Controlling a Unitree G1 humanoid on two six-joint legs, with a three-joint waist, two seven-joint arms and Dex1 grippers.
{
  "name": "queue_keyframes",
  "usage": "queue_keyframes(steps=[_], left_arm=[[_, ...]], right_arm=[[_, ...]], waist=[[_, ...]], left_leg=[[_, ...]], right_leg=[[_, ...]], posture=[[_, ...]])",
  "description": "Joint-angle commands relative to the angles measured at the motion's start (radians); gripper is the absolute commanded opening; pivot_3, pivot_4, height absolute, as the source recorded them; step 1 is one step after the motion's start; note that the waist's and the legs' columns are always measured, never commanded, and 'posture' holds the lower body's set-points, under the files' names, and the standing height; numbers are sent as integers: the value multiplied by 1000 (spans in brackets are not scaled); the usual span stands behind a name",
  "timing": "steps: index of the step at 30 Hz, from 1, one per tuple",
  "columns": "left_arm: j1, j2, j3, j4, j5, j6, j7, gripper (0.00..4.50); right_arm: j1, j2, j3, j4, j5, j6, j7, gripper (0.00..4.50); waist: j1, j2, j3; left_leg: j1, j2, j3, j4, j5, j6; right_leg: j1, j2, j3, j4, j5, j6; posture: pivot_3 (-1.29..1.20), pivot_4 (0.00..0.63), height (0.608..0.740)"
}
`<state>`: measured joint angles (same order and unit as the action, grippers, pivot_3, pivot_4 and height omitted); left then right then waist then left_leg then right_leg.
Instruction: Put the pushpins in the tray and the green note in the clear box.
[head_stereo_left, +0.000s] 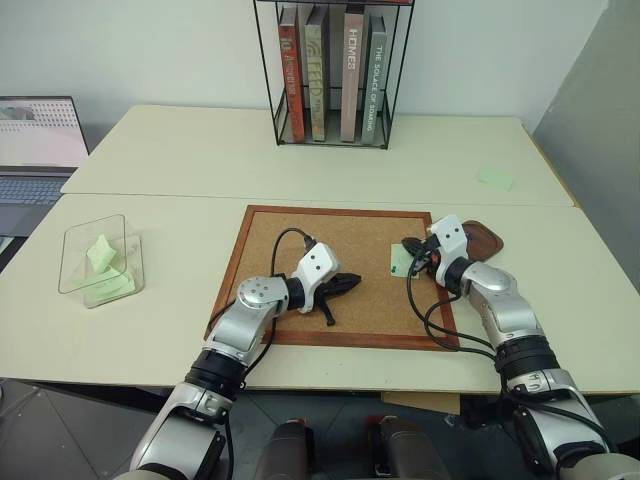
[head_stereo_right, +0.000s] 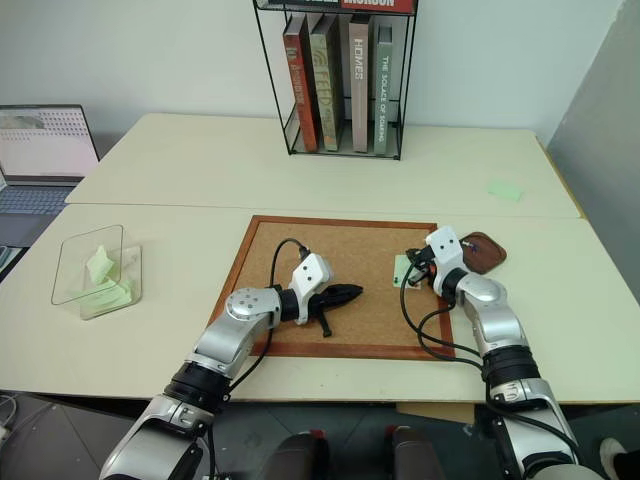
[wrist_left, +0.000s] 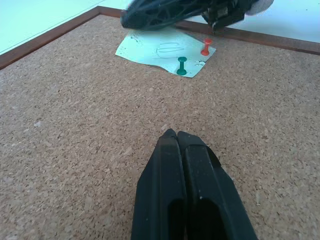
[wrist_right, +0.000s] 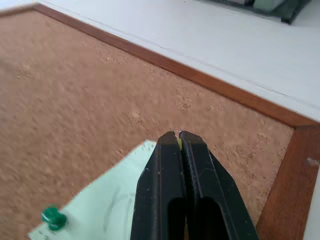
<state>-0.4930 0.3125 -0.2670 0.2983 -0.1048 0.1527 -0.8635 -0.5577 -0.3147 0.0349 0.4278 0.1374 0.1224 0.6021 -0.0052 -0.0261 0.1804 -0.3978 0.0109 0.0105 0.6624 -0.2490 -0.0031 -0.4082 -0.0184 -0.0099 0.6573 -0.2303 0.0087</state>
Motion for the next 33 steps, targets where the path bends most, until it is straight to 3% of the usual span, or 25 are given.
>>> queue_keyframes(steps=[1,8,16,29,33], left_arm=[[25,-4,-27,0,20,19,-12,0],[30,-3,-31,-3,24,20,-14,0],[31,-3,-33,-6,29,17,-18,0],[33,-6,-42,-7,44,2,-23,0],[41,0,-41,-15,47,3,-23,0]], right_arm=[[-6,0,-23,-66,21,-16,6,17],[12,-30,-69,-132,16,5,-36,17],[83,-139,-168,-209,14,52,-80,17],[92,-182,-175,-46,-92,83,-240,17],[80,-176,-168,-11,-98,73,-253,975]], waist=[[0,0,0],[1,0,0],[2,1,0],[2,2,-1],[2,2,-1]], left_leg=[[0,0,0,0,0,0],[0,0,0,0,0,0],[0,0,0,0,0,0],[0,-1,1,0,0,0],[0,-1,1,0,0,0]], right_leg=[[0,0,0,0,0,0],[0,0,0,0,0,0],[0,0,0,-1,0,0],[0,0,0,0,0,0],[0,0,0,-1,0,0]], posture=[[0,150,740],[0,150,740],[0,150,740],[0,150,740],[0,150,740]])
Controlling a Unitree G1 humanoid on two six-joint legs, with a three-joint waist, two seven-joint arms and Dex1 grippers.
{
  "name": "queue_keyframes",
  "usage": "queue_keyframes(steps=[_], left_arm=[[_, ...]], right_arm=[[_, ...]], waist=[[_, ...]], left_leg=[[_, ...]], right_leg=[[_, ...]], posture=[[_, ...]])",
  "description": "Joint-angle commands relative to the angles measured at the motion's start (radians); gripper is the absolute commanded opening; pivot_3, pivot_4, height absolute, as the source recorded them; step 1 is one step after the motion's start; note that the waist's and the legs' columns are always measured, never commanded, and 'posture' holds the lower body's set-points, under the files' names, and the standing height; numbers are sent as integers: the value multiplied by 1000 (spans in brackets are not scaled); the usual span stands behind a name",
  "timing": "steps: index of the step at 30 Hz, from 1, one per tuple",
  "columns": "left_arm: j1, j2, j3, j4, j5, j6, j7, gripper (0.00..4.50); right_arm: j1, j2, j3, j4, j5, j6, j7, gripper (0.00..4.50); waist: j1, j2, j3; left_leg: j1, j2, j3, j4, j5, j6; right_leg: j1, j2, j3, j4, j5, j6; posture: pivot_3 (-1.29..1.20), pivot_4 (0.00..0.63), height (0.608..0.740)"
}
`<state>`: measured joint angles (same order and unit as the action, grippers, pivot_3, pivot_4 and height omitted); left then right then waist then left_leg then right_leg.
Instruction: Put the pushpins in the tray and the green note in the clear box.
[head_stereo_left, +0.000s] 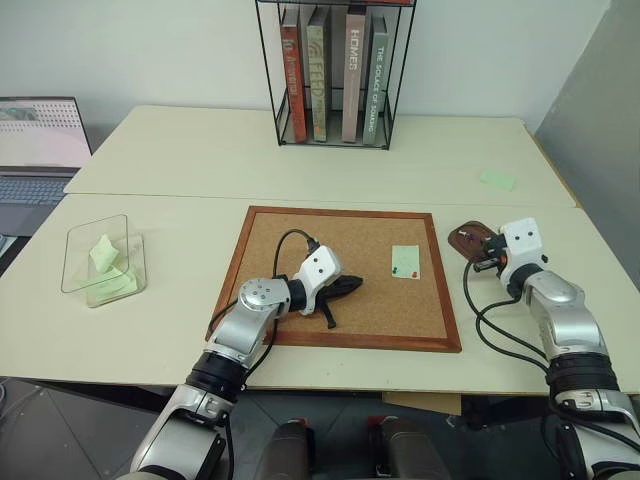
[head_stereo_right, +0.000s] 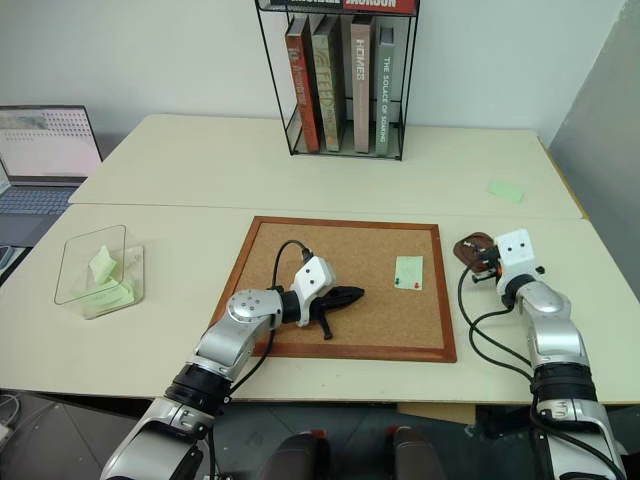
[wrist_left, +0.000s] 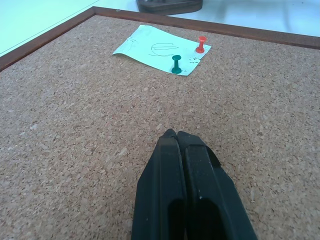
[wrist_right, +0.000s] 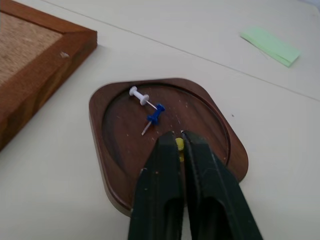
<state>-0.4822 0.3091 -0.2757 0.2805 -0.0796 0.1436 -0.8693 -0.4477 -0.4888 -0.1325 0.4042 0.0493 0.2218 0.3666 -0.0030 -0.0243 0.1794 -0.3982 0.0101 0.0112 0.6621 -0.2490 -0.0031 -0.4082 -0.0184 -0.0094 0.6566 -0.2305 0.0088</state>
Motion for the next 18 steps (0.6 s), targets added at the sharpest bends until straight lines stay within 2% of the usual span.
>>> queue_keyframes(steps=[1,17,18], left_arm=[[31,4,-32,1,22,12,-17,0],[23,-2,-35,14,28,4,-19,0],[23,-2,-36,14,28,4,-20,0]], right_arm=[[-33,0,0,19,-10,-28,-19,1105],[-24,-1,-28,-22,8,-26,-52,4475],[-23,-4,-30,-31,8,-24,-56,4475]], waist=[[0,0,0],[0,0,0],[0,0,0]], left_leg=[[0,0,0,0,0,0],[0,0,0,0,0,0],[0,0,0,0,0,0]], right_leg=[[0,0,0,0,0,0],[0,0,0,0,0,0],[0,0,0,0,0,0]], posture=[[0,150,740],[0,150,740],[0,150,740]])
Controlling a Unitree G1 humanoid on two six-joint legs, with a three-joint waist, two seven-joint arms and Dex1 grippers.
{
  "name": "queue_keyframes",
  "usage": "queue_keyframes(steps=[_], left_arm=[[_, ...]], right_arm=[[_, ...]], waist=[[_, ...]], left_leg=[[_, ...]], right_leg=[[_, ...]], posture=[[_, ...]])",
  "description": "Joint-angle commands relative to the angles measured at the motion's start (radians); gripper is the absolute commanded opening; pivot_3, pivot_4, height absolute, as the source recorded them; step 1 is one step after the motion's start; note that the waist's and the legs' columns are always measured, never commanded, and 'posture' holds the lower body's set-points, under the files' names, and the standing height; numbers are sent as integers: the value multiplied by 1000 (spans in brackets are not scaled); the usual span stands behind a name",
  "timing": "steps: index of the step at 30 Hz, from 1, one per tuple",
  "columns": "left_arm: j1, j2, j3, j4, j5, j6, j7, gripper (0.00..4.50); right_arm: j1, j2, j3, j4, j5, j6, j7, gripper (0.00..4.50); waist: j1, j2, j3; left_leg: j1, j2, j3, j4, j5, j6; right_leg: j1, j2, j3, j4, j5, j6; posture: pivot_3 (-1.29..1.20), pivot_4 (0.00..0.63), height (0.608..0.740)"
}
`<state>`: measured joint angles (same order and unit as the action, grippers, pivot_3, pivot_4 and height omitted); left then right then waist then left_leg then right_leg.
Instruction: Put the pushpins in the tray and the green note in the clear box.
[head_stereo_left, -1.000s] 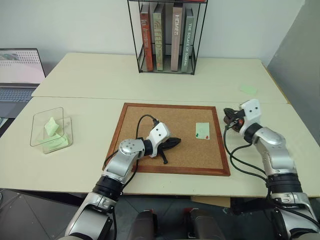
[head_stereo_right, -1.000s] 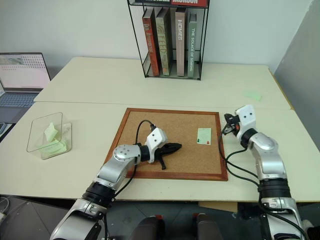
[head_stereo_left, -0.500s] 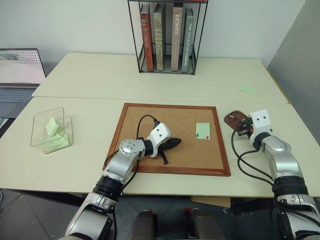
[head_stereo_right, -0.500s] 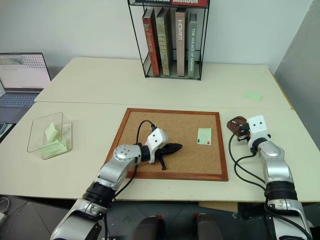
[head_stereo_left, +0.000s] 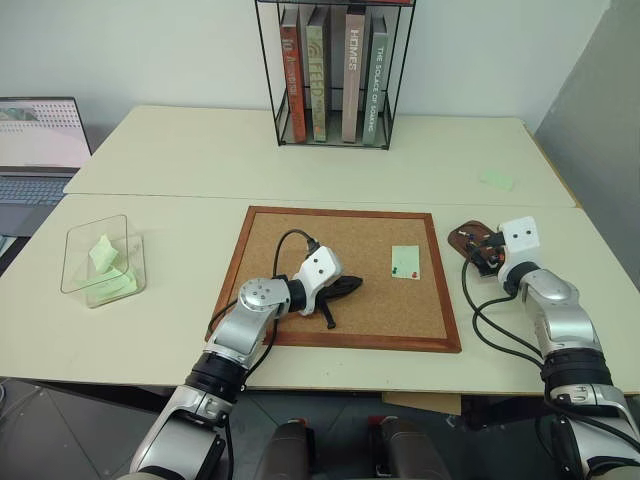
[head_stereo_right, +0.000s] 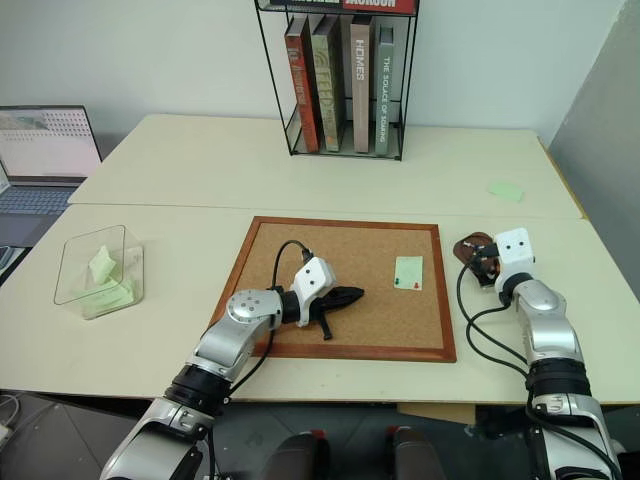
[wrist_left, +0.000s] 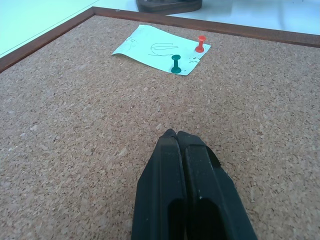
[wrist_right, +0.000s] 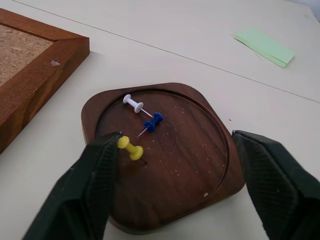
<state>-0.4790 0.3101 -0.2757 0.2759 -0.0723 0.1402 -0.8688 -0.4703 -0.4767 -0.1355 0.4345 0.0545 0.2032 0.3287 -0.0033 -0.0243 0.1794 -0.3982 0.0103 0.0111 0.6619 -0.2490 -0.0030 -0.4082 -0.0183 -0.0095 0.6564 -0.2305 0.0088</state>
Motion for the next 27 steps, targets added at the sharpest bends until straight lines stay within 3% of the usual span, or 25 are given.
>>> queue_keyframes(steps=[1,16,27], left_arm=[[20,-3,-36,18,21,7,-20,0],[13,-5,-40,31,30,-9,-20,0],[12,-5,-42,36,38,-17,-21,0]], right_arm=[[0,-18,-28,-67,2,-4,-21,4475],[5,-86,21,-77,-103,97,-55,4475],[-21,18,-117,-147,81,62,-51,4475]], waist=[[0,0,0],[0,0,0],[0,0,0]], left_leg=[[0,0,0,0,0,0],[0,0,0,0,0,0],[0,0,0,0,0,0]], right_leg=[[0,0,0,0,0,0],[0,0,0,-1,0,0],[0,0,0,-1,0,0]], posture=[[0,150,740],[0,150,740],[0,150,740]])
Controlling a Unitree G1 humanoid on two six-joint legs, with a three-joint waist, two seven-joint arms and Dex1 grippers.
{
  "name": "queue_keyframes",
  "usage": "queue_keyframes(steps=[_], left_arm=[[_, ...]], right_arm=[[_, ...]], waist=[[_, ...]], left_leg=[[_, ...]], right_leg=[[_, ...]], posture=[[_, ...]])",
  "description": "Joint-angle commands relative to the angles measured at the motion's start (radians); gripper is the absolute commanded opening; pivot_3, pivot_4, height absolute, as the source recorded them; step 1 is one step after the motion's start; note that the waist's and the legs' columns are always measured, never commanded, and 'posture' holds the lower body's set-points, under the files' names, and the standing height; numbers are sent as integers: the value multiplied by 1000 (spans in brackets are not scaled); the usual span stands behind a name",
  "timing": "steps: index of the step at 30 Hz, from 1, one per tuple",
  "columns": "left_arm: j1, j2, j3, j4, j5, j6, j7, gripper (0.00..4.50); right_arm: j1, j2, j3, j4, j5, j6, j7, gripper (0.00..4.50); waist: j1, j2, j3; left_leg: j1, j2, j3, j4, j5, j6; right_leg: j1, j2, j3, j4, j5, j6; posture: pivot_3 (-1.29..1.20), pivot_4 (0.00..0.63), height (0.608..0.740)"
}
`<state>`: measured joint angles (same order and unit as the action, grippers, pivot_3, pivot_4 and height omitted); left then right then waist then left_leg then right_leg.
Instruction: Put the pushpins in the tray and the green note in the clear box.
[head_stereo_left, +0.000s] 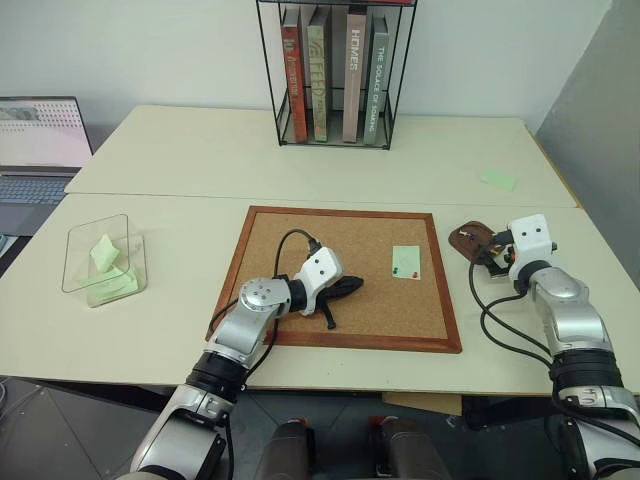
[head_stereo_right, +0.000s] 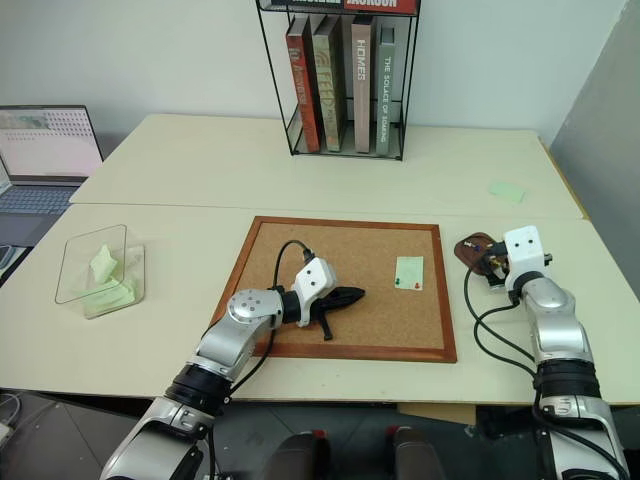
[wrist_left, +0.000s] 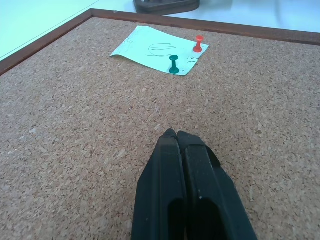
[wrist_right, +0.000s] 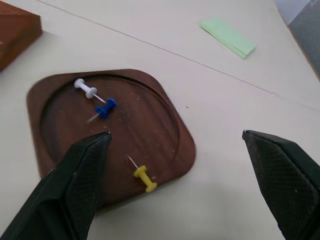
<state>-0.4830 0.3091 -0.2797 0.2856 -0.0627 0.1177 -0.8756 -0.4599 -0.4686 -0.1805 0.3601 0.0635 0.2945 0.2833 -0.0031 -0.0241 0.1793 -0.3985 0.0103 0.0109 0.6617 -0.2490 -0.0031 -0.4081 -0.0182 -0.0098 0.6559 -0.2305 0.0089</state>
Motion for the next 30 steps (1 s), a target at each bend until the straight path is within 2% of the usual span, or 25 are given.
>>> queue_keyframes(steps=[1,9,14,24,30], left_arm=[[15,-4,-38,28,28,5,-15,0],[13,-6,-39,33,31,-1,-16,0],[15,-7,-41,34,34,-5,-15,0],[19,-4,-39,35,37,-9,-19,0],[18,-2,-42,36,38,-10,-23,0]], right_arm=[[-36,19,-87,-79,91,-31,-9,4475],[-50,35,-140,-104,150,-24,-31,4475],[-25,17,-109,-113,125,-16,-10,4475],[226,-17,25,-422,280,77,338,4475],[308,-8,98,-536,286,88,382,4475]], waist=[[0,0,0],[0,0,0],[0,0,0],[2,3,-2],[2,4,-2]], left_leg=[[0,0,0,0,0,0],[0,0,0,0,0,0],[0,0,0,0,0,0],[-1,1,-1,-1,0,0],[-1,1,-2,-1,0,0]], right_leg=[[0,0,0,0,0,0],[0,0,0,0,0,0],[0,0,0,-1,0,0],[1,0,-1,-5,0,0],[2,0,-2,-7,1,2]], posture=[[0,150,740],[0,150,740],[0,150,740],[0,150,740],[0,150,740]])
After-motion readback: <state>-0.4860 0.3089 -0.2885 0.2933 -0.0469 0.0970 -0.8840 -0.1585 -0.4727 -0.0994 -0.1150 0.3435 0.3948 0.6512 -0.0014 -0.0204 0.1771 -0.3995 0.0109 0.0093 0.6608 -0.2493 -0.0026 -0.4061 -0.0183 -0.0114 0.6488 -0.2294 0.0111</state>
